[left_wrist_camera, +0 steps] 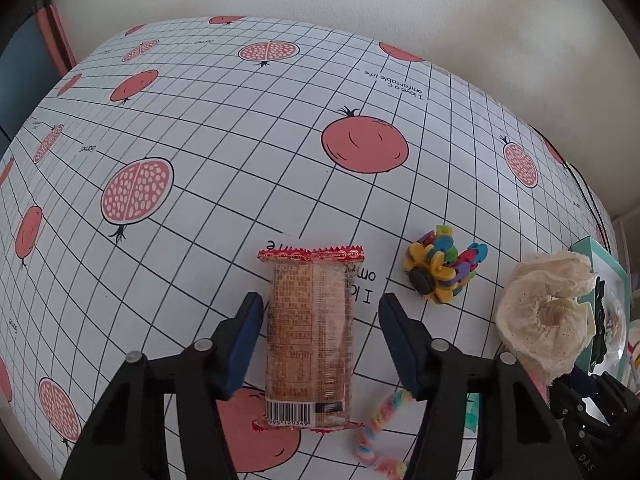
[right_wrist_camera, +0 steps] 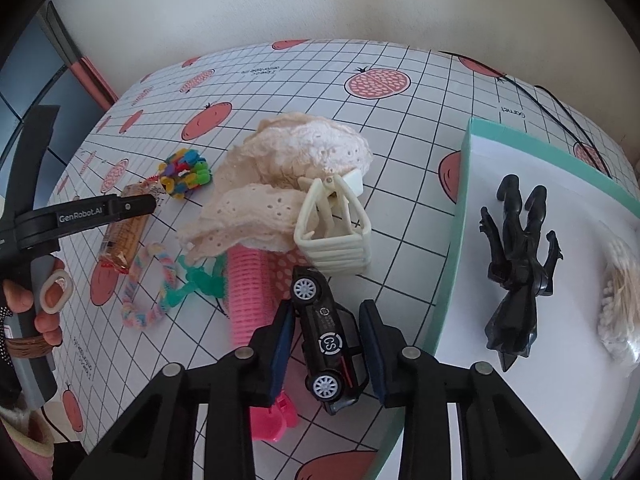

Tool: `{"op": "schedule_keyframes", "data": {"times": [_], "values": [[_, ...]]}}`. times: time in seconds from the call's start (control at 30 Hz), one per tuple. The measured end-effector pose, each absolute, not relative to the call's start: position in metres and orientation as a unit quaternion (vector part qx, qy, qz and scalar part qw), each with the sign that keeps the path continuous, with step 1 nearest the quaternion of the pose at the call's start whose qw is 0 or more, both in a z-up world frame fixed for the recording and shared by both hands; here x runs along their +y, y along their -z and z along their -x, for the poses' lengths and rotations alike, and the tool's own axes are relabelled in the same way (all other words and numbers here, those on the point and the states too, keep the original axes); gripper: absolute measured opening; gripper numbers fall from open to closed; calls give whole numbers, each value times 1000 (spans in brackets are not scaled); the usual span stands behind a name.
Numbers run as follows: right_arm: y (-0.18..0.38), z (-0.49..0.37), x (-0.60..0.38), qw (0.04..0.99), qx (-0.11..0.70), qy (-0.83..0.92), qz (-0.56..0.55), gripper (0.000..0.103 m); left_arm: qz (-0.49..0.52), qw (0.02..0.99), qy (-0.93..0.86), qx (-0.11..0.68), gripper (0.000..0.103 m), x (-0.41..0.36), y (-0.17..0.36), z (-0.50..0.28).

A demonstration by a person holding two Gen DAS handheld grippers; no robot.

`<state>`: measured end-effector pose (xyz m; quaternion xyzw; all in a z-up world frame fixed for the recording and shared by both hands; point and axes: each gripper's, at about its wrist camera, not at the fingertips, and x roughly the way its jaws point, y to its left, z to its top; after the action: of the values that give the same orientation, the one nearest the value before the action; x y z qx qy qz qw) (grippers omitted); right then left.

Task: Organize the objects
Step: 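Grasp the snack bar with the left tool while the right tool grasps the black toy car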

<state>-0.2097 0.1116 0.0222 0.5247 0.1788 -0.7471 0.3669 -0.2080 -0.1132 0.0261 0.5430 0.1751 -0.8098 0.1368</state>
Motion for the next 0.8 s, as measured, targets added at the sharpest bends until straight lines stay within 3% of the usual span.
{"op": "schedule_keyframes", "data": {"times": [0.17,0.3,0.8], "values": [[-22,208,109,366,184,748,-523,34,-545,146,809,165,43,-112,-26,207],[-21,208,109,371,182,745,-524,27,-544,153,810,158,42,-110,-27,206],[-49,206,124,382,168,755,-506,28,-543,165,805,172,38,-99,-40,204]]}}
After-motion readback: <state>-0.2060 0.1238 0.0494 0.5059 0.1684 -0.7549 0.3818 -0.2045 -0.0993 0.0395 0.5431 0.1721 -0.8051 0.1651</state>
